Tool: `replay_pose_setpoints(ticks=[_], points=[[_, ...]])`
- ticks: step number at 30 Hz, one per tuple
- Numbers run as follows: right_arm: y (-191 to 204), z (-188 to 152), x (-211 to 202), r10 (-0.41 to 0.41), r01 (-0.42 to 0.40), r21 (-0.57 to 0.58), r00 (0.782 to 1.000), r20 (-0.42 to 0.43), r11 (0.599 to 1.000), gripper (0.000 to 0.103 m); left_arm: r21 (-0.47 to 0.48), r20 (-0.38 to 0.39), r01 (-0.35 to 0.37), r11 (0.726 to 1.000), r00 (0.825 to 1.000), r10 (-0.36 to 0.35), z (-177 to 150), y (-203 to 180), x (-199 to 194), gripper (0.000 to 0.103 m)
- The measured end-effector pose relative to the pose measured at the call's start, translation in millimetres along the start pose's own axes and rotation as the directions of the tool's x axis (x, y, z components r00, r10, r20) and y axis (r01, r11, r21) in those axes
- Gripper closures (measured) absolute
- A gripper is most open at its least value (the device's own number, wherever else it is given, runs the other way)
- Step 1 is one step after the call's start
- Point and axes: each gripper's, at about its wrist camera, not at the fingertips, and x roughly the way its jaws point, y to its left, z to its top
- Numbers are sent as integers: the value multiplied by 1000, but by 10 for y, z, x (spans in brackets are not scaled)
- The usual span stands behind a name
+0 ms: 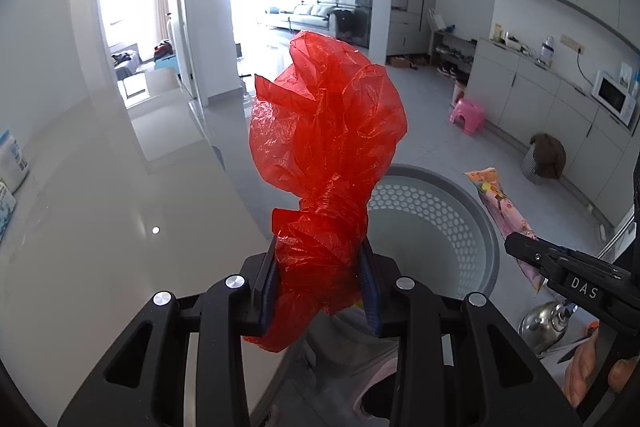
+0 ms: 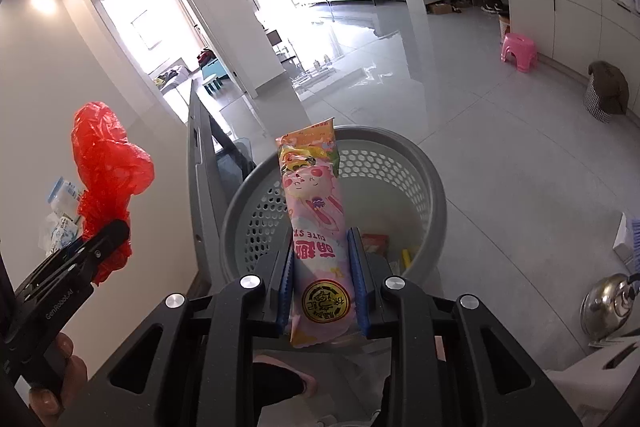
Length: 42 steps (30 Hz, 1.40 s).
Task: Collect trash
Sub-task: 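Carry packet and red bag over the basket and open both tools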
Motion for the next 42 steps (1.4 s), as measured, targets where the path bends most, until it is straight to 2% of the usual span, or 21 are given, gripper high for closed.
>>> replay_pose_setpoints(ticks=[6,13,26,28,29,30,31,32,35,39,42], points=[[-39,-43,126,10,-11,-37,999,-32,999,79,-12,-66,17,1000,998,-18,-5,-208,311,69],[-75,-77,395,3,-7,-47,996,-84,999,79,-21,-148,11,1000,989,-14,-56,-271,665,68],[-106,100,673,23,-30,-59,994,-105,998,77,-7,-176,1,1000,984,-2,-61,-302,830,64],[-102,111,673,32,-39,-60,994,-101,997,76,-9,-180,0,1000,984,-1,-63,-320,833,59],[-94,116,670,35,-41,-63,995,-96,997,74,-11,-177,-1,1000,984,-1,-58,-323,824,52],[-108,91,647,35,-41,-67,995,-91,997,66,-13,-173,-2,1000,985,-1,-44,-326,811,45],[-118,87,633,32,-38,-72,996,-82,997,54,-15,-167,-4,1000,986,1,-40,-320,789,42],[-110,89,603,27,-32,-78,997,-68,996,50,-15,-164,-5,1000,986,3,-41,-332,777,38],[-119,122,544,27,-31,-77,998,-52,997,49,-12,-161,-18,1000,987,16,-41,-337,744,37],[-117,84,495,29,-33,-67,998,-52,997,49,-27,-147,-26,999,989,22,-37,-304,658,29],[-92,40,461,27,-31,-68,998,-55,997,49,-22,-136,-42,999,990,39,-56,-301,588,29]])
